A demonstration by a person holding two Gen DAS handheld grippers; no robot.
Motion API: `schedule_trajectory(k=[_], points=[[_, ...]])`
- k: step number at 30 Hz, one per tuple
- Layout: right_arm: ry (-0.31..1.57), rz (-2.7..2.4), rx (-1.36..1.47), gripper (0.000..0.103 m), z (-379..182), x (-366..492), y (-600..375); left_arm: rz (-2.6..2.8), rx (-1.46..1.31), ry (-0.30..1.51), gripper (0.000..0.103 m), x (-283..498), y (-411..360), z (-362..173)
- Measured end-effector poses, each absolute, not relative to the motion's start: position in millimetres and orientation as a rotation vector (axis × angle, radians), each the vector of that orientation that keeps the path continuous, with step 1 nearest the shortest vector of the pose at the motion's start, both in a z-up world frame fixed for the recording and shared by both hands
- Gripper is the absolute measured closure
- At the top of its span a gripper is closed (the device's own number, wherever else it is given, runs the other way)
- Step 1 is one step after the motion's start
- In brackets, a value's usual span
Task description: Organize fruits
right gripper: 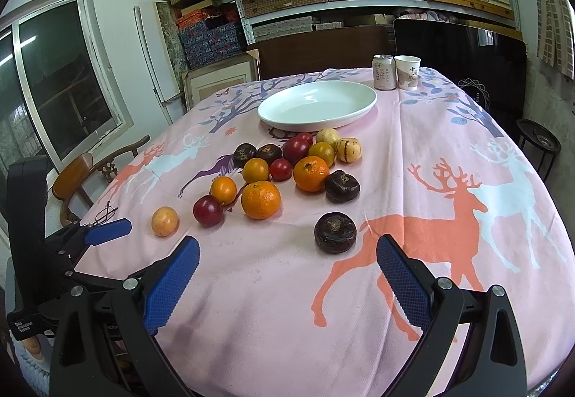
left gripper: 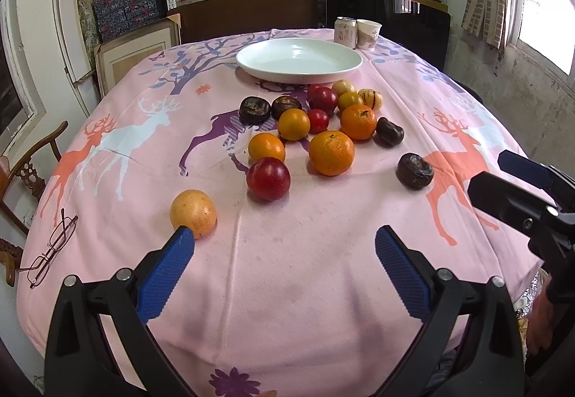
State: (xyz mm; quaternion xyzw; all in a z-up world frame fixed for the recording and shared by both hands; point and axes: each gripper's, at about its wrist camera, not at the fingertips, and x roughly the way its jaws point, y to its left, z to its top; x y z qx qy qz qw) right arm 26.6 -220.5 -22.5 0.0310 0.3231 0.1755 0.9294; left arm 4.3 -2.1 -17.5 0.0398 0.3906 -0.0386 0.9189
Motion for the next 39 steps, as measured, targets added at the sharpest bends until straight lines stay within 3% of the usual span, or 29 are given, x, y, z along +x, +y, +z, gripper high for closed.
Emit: schedule_trajectory(k=[13,19,39], points=[[0.748,0.352,0.072,0.003,-23.8,29.5,-225.3,-0.081,0.080,0.805,0.004,5.2,-1.5,-17.7],[0.676,0.355,0.054,0.003,-23.1,28.2,-225.8,-0.081,0.080,0.807,0.004,5.2,-1.3,-19.4],[0.684,0.351,0.037,0.003,-24.9,28.4,-222.8,-0.085,0.081,0.819,0.004,5.3,-1.4,-25.7]])
